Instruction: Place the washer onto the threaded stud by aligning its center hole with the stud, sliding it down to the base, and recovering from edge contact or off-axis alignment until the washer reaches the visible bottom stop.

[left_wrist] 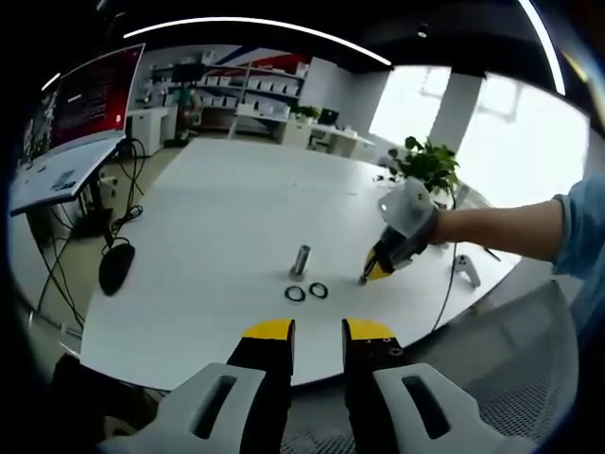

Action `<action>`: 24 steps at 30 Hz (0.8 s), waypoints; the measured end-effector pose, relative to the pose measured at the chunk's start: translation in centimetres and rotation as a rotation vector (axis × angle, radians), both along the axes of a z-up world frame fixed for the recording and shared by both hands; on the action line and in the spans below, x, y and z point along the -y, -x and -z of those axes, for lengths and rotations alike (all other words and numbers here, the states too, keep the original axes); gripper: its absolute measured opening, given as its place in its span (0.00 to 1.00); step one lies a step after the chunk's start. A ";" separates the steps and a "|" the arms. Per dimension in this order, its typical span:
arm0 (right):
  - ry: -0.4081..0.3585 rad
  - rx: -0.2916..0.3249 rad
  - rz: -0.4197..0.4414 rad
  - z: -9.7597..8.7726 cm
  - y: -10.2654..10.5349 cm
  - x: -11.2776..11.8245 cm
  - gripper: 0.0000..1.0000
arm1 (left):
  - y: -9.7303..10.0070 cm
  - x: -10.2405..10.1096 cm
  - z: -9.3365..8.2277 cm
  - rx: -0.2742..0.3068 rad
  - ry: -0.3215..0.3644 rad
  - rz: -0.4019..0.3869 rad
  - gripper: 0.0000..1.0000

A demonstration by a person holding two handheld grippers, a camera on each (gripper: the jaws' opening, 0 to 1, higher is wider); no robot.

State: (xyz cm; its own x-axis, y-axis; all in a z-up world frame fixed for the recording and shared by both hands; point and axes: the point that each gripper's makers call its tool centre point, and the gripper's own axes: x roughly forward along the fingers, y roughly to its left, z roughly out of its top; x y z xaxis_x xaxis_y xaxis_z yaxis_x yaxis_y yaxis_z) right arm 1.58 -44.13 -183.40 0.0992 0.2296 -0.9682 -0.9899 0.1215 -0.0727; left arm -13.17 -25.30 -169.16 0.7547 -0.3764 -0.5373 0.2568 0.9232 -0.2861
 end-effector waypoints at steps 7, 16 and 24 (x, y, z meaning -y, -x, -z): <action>0.002 -0.019 0.001 0.4 0.3 0.1 0.14 | 0.0 0.0 0.0 0.001 0.001 0.001 0.17; -0.049 0.036 0.027 -2.1 0.5 1.1 0.27 | 0.0 0.1 0.0 0.001 -0.001 0.007 0.17; -0.170 0.073 0.107 -6.9 1.0 2.2 0.28 | 0.0 0.1 0.1 -0.005 -0.010 0.015 0.16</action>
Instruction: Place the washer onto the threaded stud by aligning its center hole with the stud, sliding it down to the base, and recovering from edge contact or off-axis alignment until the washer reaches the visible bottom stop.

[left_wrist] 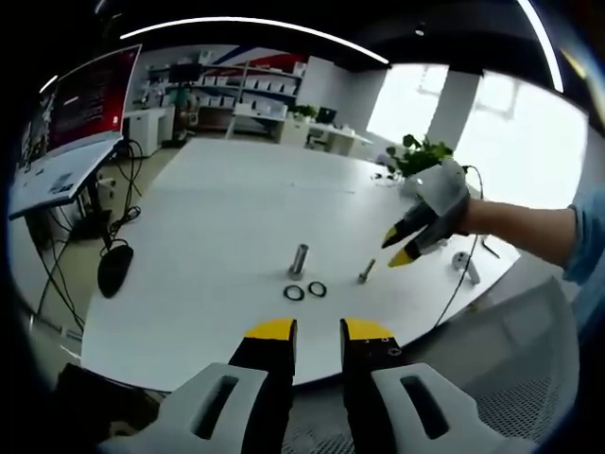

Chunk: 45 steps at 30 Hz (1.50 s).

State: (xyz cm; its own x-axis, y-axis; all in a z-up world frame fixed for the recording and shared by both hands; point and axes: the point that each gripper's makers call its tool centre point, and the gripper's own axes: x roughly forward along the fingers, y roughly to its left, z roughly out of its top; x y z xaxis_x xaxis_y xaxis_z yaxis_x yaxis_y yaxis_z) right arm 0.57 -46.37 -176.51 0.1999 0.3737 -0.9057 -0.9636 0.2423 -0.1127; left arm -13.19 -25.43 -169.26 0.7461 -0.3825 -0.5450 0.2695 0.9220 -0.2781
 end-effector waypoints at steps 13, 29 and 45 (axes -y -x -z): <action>-0.329 0.057 0.158 -10.7 1.4 0.3 0.31 | 0.0 0.0 -0.3 0.020 0.002 -0.003 0.17; -0.681 0.082 0.441 -15.7 6.2 4.7 0.37 | 0.2 0.7 -0.9 0.068 -0.048 0.053 0.18; -0.623 0.106 0.524 -11.3 10.2 8.5 0.43 | 0.3 0.6 -0.6 0.056 -0.059 0.061 0.18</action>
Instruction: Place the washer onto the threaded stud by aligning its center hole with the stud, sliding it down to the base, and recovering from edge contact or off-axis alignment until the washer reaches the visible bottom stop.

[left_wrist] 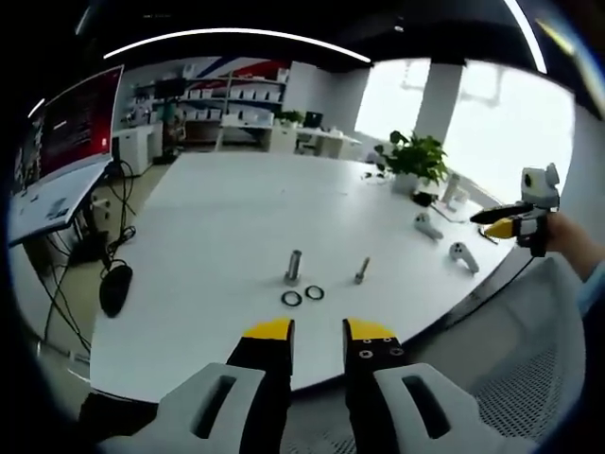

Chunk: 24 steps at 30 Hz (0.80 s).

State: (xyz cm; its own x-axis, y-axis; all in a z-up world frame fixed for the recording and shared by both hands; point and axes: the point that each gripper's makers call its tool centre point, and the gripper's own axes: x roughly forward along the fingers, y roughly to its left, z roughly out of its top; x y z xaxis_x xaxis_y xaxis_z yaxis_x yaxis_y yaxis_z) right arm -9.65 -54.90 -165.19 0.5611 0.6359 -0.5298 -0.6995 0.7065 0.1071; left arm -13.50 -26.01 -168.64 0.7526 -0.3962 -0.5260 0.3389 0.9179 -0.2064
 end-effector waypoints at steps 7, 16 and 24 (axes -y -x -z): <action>0.087 -0.012 0.095 2.6 0.8 1.7 0.44 | 0.1 0.1 0.4 -0.026 0.007 0.004 0.17; 0.112 -0.013 0.071 3.7 1.9 1.4 0.42 | 0.1 -0.1 0.1 -0.016 0.039 -0.018 0.18; 0.099 -0.050 0.010 4.2 4.2 0.1 0.38 | 0.0 0.0 -0.2 0.006 0.058 -0.021 0.18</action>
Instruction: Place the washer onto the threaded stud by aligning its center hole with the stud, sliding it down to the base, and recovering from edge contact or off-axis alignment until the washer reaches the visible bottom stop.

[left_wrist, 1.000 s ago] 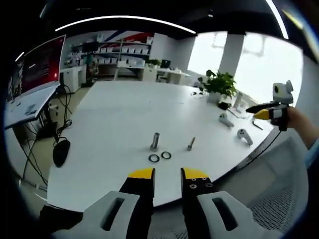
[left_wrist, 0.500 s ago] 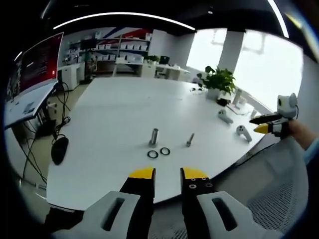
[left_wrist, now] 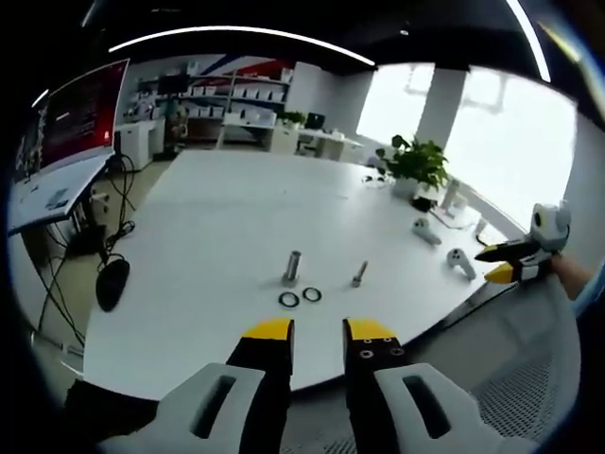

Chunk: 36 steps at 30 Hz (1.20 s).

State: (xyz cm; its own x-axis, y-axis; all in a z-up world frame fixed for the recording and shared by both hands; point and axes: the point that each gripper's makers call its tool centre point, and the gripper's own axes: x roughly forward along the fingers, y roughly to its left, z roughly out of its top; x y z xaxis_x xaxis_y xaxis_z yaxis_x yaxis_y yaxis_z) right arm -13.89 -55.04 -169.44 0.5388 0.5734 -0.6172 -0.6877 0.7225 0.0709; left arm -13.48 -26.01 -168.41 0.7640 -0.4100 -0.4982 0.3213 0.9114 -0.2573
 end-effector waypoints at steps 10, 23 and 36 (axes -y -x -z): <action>0.021 -0.057 0.036 0.3 0.8 0.1 0.38 | -0.1 -0.1 0.3 -0.021 -0.005 -0.004 0.19; -0.023 -0.113 0.116 1.2 0.5 0.8 0.33 | -0.2 -0.2 0.5 -0.036 -0.003 -0.015 0.16; -0.106 -0.144 0.135 1.1 0.6 0.5 0.30 | -0.3 -0.5 0.1 -0.020 0.019 -0.054 0.17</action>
